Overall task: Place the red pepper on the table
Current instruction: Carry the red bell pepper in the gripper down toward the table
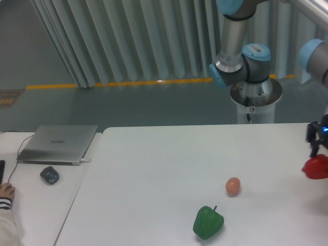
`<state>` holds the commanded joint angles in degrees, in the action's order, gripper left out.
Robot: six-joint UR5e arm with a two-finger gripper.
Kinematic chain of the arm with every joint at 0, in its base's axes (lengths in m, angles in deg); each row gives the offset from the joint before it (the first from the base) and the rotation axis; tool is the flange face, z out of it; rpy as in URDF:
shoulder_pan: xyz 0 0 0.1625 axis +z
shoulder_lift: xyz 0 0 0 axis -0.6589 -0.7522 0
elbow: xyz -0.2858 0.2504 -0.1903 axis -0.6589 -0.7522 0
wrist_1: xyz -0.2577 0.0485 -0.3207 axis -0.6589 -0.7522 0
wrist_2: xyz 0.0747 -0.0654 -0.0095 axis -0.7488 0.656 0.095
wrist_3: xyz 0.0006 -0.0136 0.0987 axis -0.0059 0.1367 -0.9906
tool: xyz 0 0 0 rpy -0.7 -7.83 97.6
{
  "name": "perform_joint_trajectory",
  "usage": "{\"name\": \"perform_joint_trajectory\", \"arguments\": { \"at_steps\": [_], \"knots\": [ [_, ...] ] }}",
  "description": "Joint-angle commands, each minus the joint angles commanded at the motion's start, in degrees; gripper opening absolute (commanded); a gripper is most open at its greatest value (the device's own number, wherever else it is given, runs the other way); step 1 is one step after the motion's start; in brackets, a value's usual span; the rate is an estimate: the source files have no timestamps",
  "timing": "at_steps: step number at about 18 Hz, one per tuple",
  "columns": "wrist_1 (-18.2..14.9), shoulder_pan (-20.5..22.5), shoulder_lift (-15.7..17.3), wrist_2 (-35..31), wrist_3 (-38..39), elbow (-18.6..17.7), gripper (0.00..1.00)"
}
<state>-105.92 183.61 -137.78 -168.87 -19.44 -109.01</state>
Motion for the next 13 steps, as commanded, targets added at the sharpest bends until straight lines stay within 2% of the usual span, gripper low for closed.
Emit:
{"name": "perform_joint_trajectory", "arguments": {
  "at_steps": [6, 11, 13],
  "knots": [
    [5.5, -5.3, -2.2, -5.6, 7.9, -1.9, 0.25],
    [5.7, -7.1, -3.8, -6.9, 8.4, -3.2, 0.27],
    [5.8, -7.2, -3.8, -6.9, 8.8, -4.7, 0.28]
  ]
}}
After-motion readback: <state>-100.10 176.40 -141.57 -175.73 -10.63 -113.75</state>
